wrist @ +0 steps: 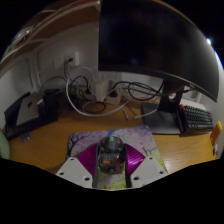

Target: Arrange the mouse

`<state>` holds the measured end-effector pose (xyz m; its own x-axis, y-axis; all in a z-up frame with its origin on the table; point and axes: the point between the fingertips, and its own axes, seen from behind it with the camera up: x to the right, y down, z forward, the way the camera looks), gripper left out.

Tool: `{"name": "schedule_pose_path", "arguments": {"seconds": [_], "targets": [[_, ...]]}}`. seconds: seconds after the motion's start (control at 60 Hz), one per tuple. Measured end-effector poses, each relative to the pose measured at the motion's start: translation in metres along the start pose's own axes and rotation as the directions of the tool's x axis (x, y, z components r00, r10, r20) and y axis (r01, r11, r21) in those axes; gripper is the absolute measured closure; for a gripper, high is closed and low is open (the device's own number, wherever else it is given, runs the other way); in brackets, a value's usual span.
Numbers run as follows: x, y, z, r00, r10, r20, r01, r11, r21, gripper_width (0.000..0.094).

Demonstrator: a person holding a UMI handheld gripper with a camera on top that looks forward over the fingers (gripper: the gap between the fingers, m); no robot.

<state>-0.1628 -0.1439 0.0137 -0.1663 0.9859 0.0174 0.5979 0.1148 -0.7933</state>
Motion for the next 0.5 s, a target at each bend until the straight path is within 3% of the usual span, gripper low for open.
{"name": "schedule_pose_path", "arguments": {"seconds": [0.183, 0.283, 0.317, 0.5], "targets": [[0.007, 0.026, 0.007, 0.999, 0.019, -0.031, -0.020, 0.999, -0.033, 0.0433], [0.010, 0.027, -0.003, 0.999, 0.004, -0.035, -0.006, 0.998, -0.063, 0.0055], [0.014, 0.023, -0.012, 0.999, 0.012, -0.045, -0.015, 0.998, -0.068, 0.0098], [0.034, 0.008, -0.112, 0.994, 0.065, -0.090, -0.077, 0.987, -0.142, 0.0083]]}}
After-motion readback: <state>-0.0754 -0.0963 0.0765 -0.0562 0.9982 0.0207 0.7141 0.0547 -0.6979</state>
